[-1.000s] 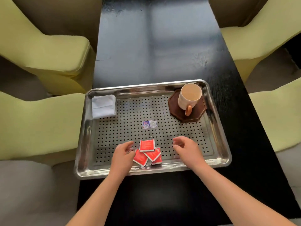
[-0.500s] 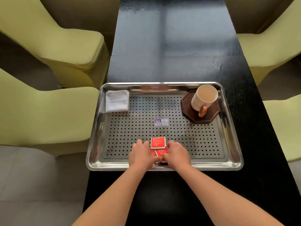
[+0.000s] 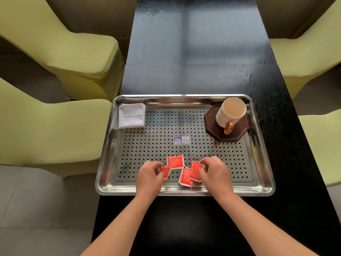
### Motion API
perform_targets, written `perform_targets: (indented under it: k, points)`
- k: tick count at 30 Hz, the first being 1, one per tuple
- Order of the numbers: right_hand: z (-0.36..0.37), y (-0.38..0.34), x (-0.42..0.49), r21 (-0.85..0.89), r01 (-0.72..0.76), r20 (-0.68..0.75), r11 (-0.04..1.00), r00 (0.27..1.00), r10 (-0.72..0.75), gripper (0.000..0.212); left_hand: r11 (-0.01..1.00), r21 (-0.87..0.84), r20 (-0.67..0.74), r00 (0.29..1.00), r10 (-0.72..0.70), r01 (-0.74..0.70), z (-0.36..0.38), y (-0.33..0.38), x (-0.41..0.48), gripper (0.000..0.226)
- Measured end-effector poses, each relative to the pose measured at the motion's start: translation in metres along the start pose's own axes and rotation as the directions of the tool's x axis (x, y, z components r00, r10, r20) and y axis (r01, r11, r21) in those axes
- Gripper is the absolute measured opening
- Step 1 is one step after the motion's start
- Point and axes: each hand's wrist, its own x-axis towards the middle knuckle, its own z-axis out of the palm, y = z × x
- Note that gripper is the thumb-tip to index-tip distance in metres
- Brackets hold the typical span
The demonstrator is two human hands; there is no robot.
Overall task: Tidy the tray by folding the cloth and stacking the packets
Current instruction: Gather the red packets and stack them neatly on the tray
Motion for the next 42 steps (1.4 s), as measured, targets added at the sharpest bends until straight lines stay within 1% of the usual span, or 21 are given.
perform_targets:
  k: [2,4,6,8,9,11,14,16,18,19,21,23,25,27,29,31,33,37,39,41,42]
  points:
    - [0.007,-0.002,-0.005,-0.072,0.055,0.064,0.996,0.997,-0.051,0.01,0.978,0.105,-0.019,0.982,0.186,-0.183,0.0,0.0,-0.006,0.012]
    - [0.018,-0.005,-0.012,-0.101,0.104,0.161,0.989,0.983,-0.087,0.011,0.897,0.224,0.043,0.923,0.382,-0.382,0.006,-0.001,-0.014,0.012]
    - [0.026,-0.005,-0.018,-0.114,0.126,0.224,0.985,0.97,-0.098,0.015,0.812,0.287,0.168,0.861,0.479,-0.508,0.011,-0.002,-0.019,0.012]
    - [0.03,-0.004,-0.02,-0.12,0.113,0.221,0.986,0.972,-0.084,0.019,0.772,0.305,0.257,0.829,0.497,-0.558,0.014,-0.003,-0.021,0.012]
    - [0.03,-0.003,-0.019,-0.121,0.101,0.203,0.987,0.976,-0.075,0.02,0.785,0.302,0.276,0.838,0.471,-0.541,0.014,-0.003,-0.02,0.018]
    - [0.028,-0.001,-0.015,-0.117,0.068,0.149,0.991,0.988,-0.05,0.024,0.847,0.289,0.307,0.881,0.361,-0.447,0.011,-0.003,-0.015,0.036]
    - [0.022,0.005,-0.005,-0.127,-0.041,0.093,0.991,0.994,0.053,0.04,0.89,0.299,0.375,0.9,0.222,-0.345,0.009,-0.006,-0.007,0.053]
    - [0.02,0.006,0.002,-0.157,-0.088,0.136,0.984,0.985,0.11,0.044,0.94,0.258,0.37,0.921,0.119,-0.225,0.008,-0.007,-0.004,0.058]
    - [0.021,0.003,0.004,-0.19,-0.07,0.181,0.979,0.978,0.105,0.039,0.969,0.229,0.328,0.945,0.015,-0.095,0.009,-0.008,0.0,0.059]
    - [0.022,0.0,0.004,-0.177,-0.05,0.202,0.983,0.976,0.086,0.035,0.97,0.237,0.302,0.953,-0.023,-0.052,0.01,-0.008,0.001,0.06]
    - [0.026,-0.005,0.001,-0.077,-0.028,0.269,0.997,0.962,0.047,0.029,0.965,0.261,0.263,0.963,-0.056,-0.015,0.012,-0.01,0.001,0.062]
    - [0.03,-0.007,-0.003,0.015,-0.044,0.309,0.999,0.95,0.037,0.024,0.969,0.248,0.253,0.966,-0.054,-0.011,0.012,-0.013,0.0,0.065]
    - [0.03,-0.005,-0.001,0.041,-0.085,0.211,0.996,0.975,0.074,0.02,0.977,0.21,0.238,0.971,-0.034,-0.018,0.012,-0.015,-0.002,0.062]
    - [0.028,-0.001,0.002,0.049,-0.14,0.118,0.989,0.984,0.134,0.029,0.984,0.177,0.209,0.978,-0.027,-0.01,0.012,-0.017,-0.002,0.051]
    - [0.026,0.002,0.007,-0.007,-0.147,0.174,0.989,0.974,0.146,0.049,0.985,0.173,0.189,0.982,-0.017,-0.017,0.012,-0.015,0.0,0.044]
    - [0.026,0.002,0.012,-0.131,-0.06,0.26,0.99,0.961,0.093,0.059,0.98,0.193,0.178,0.984,0.018,-0.053,0.014,-0.011,0.005,0.043]
    - [0.025,0.002,0.018,-0.196,0.019,0.3,0.98,0.953,0.042,0.054,0.963,0.241,0.177,0.981,0.075,-0.117,0.016,-0.004,0.014,0.046]
    - [0.021,0.003,0.031,-0.195,0.027,0.304,0.98,0.952,0.034,0.044,0.896,0.365,0.241,0.956,0.169,-0.251,0.022,0.015,0.037,0.05]
    - [0.016,0.004,0.035,-0.156,0.015,0.258,0.988,0.966,0.026,0.033,0.859,0.421,0.28,0.942,0.183,-0.292,0.025,0.022,0.046,0.049]
    - [0.009,0.007,0.037,-0.064,-0.02,0.182,0.998,0.983,0.032,0.02,0.829,0.454,0.307,0.931,0.199,-0.327,0.027,0.025,0.053,0.044]
    - [0.005,0.009,0.038,-0.014,-0.043,0.15,0.999,0.988,0.044,0.022,0.819,0.463,0.316,0.926,0.205,-0.339,0.027,0.026,0.056,0.041]
